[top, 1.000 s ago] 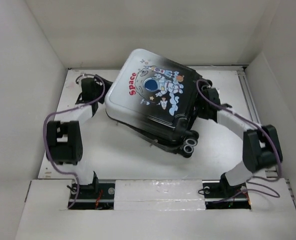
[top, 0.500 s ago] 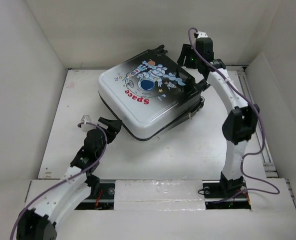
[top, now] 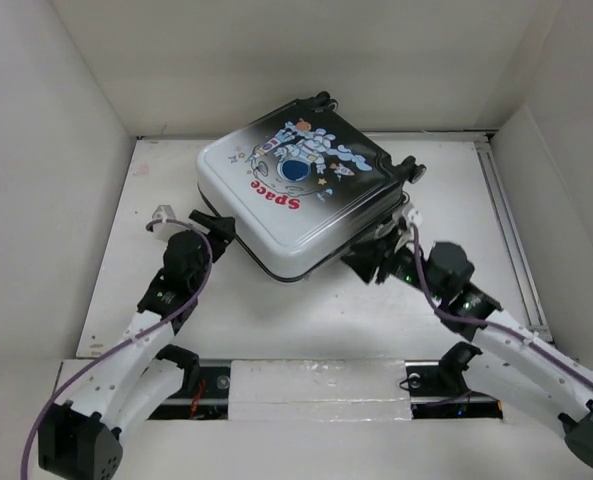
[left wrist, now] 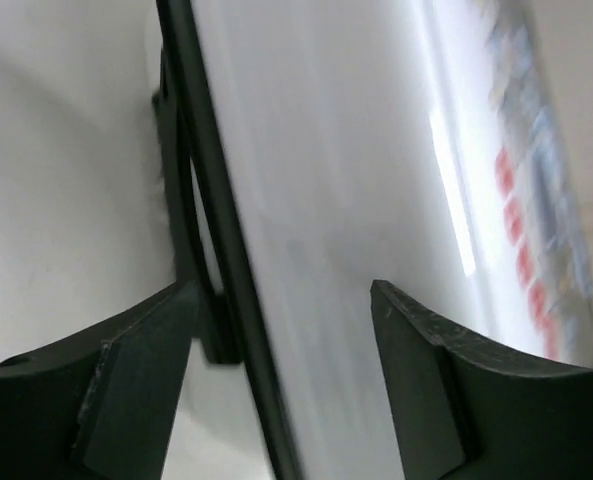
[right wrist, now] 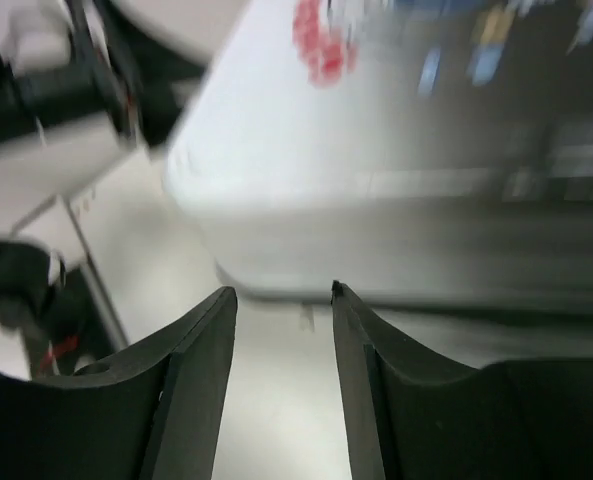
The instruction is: Pack the luggage
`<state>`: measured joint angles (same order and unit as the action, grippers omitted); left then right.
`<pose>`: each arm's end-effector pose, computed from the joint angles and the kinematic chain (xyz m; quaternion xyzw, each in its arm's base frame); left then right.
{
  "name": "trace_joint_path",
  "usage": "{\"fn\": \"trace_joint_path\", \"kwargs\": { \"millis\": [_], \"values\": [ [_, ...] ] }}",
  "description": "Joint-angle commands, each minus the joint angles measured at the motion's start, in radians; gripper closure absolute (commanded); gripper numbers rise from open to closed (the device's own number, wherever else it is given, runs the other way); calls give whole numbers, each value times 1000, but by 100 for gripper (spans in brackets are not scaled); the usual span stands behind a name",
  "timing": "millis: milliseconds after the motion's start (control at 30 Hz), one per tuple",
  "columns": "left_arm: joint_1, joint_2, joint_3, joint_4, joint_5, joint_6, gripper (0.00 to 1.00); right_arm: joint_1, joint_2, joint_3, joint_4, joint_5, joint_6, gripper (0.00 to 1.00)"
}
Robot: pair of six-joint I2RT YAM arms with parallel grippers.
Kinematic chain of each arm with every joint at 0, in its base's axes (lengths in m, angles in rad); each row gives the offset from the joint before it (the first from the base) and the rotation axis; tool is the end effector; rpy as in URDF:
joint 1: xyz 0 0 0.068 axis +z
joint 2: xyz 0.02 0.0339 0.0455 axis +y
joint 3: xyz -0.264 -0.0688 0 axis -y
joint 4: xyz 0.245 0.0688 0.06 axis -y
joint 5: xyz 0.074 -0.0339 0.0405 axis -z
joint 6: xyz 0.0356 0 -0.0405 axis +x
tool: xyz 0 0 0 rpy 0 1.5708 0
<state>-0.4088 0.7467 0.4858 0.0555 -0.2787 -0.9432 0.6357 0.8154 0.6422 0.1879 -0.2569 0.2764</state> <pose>0.1731 -0.0643 0.2655 -0.2874 0.7180 -0.3068 0.5548 0.1548 0.1255 0.3242 -0.2142 0.6686 0.3918 0.5946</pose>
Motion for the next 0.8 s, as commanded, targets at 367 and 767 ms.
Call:
{"fn": "trace_joint_path", "kwargs": {
  "millis": [367, 767],
  "values": [
    [481, 229, -185, 471, 553, -95, 63, 413, 238, -331, 503, 490, 96, 39],
    [435, 402, -145, 632, 673, -115, 63, 483, 662, -282, 989, 777, 40, 42]
  ]
}}
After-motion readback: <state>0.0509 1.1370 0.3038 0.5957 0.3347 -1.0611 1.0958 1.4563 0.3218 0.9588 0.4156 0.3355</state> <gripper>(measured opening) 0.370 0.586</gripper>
